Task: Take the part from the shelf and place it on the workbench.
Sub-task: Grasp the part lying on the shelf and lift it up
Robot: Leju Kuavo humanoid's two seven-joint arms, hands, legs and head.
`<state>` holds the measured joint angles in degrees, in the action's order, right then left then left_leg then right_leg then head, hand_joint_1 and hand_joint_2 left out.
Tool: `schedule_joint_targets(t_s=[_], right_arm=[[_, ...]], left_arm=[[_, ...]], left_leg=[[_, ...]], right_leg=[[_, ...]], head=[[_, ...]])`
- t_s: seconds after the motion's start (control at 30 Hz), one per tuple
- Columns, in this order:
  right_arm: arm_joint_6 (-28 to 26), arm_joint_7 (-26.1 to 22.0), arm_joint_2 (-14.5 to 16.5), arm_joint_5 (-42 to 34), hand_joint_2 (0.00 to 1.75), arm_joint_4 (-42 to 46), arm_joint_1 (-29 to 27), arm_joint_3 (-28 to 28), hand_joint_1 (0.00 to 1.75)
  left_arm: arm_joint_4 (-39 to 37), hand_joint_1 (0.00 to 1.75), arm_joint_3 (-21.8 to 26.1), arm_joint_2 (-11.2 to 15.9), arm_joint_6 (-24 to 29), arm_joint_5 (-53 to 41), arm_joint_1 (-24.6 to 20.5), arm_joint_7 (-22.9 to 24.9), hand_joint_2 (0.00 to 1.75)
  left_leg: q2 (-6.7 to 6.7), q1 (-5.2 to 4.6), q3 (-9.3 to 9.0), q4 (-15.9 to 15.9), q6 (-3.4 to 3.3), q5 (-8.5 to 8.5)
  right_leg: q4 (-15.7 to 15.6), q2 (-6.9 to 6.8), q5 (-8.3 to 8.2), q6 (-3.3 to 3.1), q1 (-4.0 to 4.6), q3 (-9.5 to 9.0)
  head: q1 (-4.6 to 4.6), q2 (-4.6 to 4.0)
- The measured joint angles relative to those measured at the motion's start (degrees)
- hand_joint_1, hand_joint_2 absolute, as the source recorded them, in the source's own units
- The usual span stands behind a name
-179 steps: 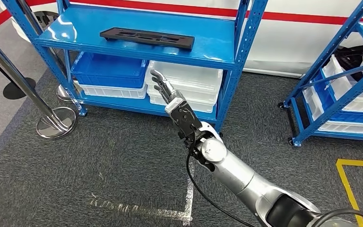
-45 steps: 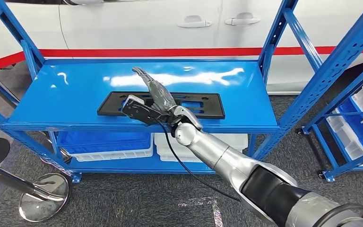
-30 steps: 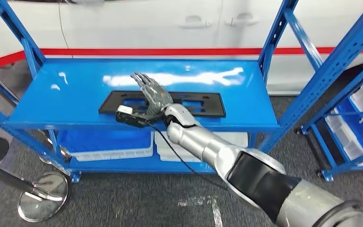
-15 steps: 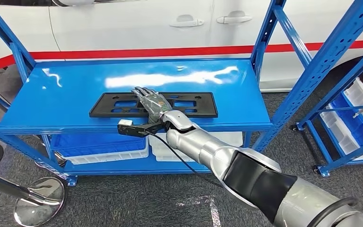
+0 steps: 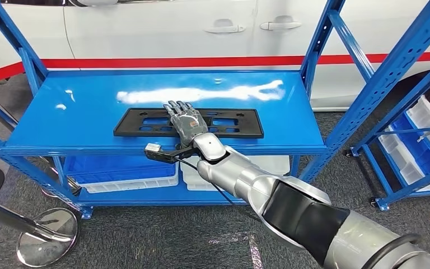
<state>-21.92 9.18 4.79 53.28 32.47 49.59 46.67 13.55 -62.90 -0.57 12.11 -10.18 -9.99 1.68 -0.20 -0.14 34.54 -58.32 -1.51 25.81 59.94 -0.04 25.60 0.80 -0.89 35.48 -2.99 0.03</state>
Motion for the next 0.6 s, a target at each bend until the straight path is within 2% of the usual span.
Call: schedule_joint_targets(t_s=[0.1,0.17,0.2,0.27,0.3,0.33,0.37,0.43,0.47,0.5,0.6], right_arm=[[0.3,1.4,0.1,0.8,1.75,-0.7,0.0,0.0,0.00],[1.1,1.9,0.1,0.9,1.75,-1.2,0.1,0.0,0.00],[1.6,2.0,0.1,1.1,1.75,-1.4,0.1,0.0,0.00],[2.4,2.3,0.0,1.3,1.75,-1.9,0.1,0.0,0.00],[2.6,2.3,0.0,1.4,1.75,-2.1,0.1,0.0,0.00],[2.8,2.4,0.0,1.5,1.75,-2.4,0.1,0.0,0.00],[3.0,2.5,0.0,1.5,1.75,-2.5,0.1,0.0,0.00],[3.4,2.8,0.0,1.6,1.75,-2.8,0.2,0.0,0.00],[3.8,2.9,-0.1,1.6,1.75,-2.9,0.3,0.0,0.00],[4.3,3.1,-0.1,1.7,1.75,-3.1,0.4,0.0,0.00],[5.8,3.2,-0.2,2.0,1.75,-3.4,0.7,0.0,0.03]], left_arm=[[0.0,0.00,0.0,0.0,0.0,-0.1,0.1,0.1,0.00],[0.0,0.00,0.0,0.0,0.0,-0.1,0.1,0.1,0.00],[0.0,0.00,0.0,0.0,0.0,0.0,0.1,0.2,0.00],[0.0,0.00,0.0,0.0,0.0,0.0,0.2,0.2,0.00],[0.0,0.00,0.0,0.0,0.0,0.0,0.3,0.2,0.00],[0.0,0.00,0.0,0.0,0.0,0.0,0.4,0.2,0.00],[0.0,0.00,0.0,0.0,0.0,0.0,0.5,0.2,0.00],[0.0,0.00,0.0,0.0,0.0,0.0,0.5,0.2,0.00],[0.0,0.00,0.0,0.1,0.0,0.0,0.4,0.2,0.00],[0.0,0.00,0.0,0.1,-0.1,-0.1,0.3,0.2,0.00],[0.0,0.00,0.0,0.1,-0.1,-0.2,0.3,0.2,0.00]], left_leg=[[0.08,-0.04,0.32,-0.2,0.64,0.09],[0.10,0.12,1.26,-2.4,1.23,1.70],[0.10,0.23,2.44,-5.1,1.55,3.26],[0.10,0.38,5.81,-12.5,2.01,6.43],[0.10,0.42,7.14,-15.2,2.10,7.04],[0.10,0.43,7.58,-15.9,2.06,6.58],[0.09,0.40,6.93,-14.3,1.88,5.10],[-0.03,0.23,3.31,-6.7,1.07,1.19],[-0.09,0.03,1.63,-3.2,0.63,-0.03],[-0.12,-0.15,0.47,-0.8,0.29,-0.53],[-0.06,-0.27,-0.32,0.8,-0.07,-0.49]], right_leg=[[-0.6,0.20,-0.05,-0.73,0.08,-0.11],[-0.9,0.28,-0.27,-1.29,-0.16,-0.23],[-1.0,0.29,-0.32,-1.48,-0.26,-0.30],[-1.0,0.32,-0.30,-1.64,-0.22,-0.32],[-1.0,0.35,-0.27,-1.70,-0.16,-0.36],[-1.0,0.42,-0.23,-1.74,-0.10,-0.44],[-1.0,0.52,-0.19,-1.76,-0.03,-0.56],[-1.0,0.76,-0.11,-1.74,0.09,-0.85],[-1.1,0.86,-0.11,-1.64,0.17,-0.88],[-1.1,0.93,-0.16,-1.47,0.18,-0.82],[-1.5,1.00,-0.34,-0.70,0.29,-0.81]], head=[[0.02,0.01],[0.08,0.00],[0.11,0.00],[0.16,0.00],[0.16,0.00],[0.16,0.00],[0.16,0.01],[0.15,0.01],[0.15,0.01],[0.16,0.00],[0.13,0.00]])
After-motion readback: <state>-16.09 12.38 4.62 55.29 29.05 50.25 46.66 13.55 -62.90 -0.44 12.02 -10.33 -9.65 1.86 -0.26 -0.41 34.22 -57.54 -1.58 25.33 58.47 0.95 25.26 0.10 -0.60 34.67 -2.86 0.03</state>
